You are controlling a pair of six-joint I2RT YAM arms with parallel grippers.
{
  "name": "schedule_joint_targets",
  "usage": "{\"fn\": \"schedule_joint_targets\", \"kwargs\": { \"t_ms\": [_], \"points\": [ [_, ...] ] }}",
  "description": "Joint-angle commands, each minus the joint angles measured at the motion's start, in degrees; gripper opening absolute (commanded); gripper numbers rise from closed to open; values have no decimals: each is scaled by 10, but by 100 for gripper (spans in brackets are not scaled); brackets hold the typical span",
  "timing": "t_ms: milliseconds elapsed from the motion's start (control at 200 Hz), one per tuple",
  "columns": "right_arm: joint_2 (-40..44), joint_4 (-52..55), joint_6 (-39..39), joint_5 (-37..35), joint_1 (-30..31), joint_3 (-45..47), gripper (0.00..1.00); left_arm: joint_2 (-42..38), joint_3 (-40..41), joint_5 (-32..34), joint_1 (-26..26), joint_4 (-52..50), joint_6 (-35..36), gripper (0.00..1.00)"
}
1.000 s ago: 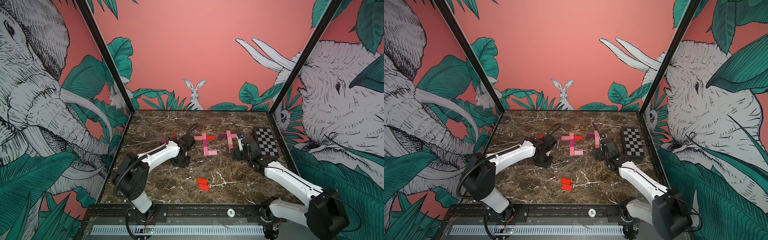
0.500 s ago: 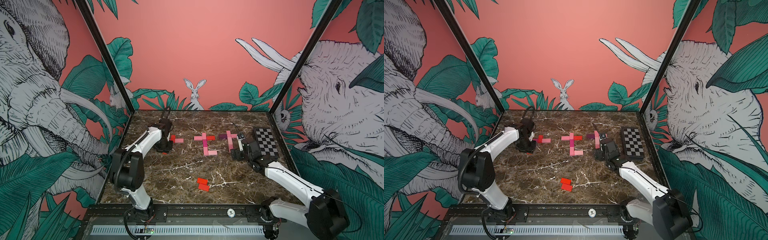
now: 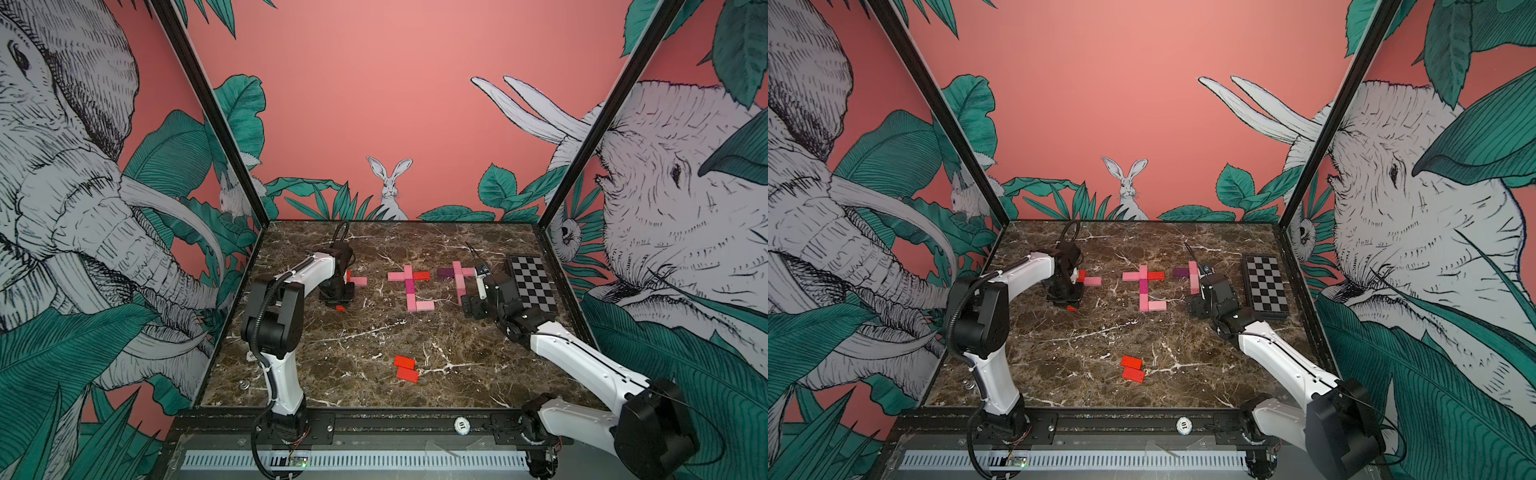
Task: Assemble the letter t with building blocks
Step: Assemble the building block at the center of the board.
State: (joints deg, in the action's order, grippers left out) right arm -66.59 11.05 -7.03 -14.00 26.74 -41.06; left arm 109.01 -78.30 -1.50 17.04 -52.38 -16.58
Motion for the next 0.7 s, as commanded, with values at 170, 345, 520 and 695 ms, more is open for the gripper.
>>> {"fn": "schedule_joint_targets", "kwargs": {
  "t_ms": [170,345,520,695],
  "points": [
    [10,-5,4,4,3,-13,98,31,-39,20,0,-7,-20,0],
    [11,-5,4,4,3,-12,98,55,-56,17,0,-5,-19,0],
    [10,-6,4,5,2,-11,98,76,-71,15,0,-8,-18,0],
    [10,-7,4,4,3,-13,98,88,-76,19,0,-9,-20,11]
  ]
}}
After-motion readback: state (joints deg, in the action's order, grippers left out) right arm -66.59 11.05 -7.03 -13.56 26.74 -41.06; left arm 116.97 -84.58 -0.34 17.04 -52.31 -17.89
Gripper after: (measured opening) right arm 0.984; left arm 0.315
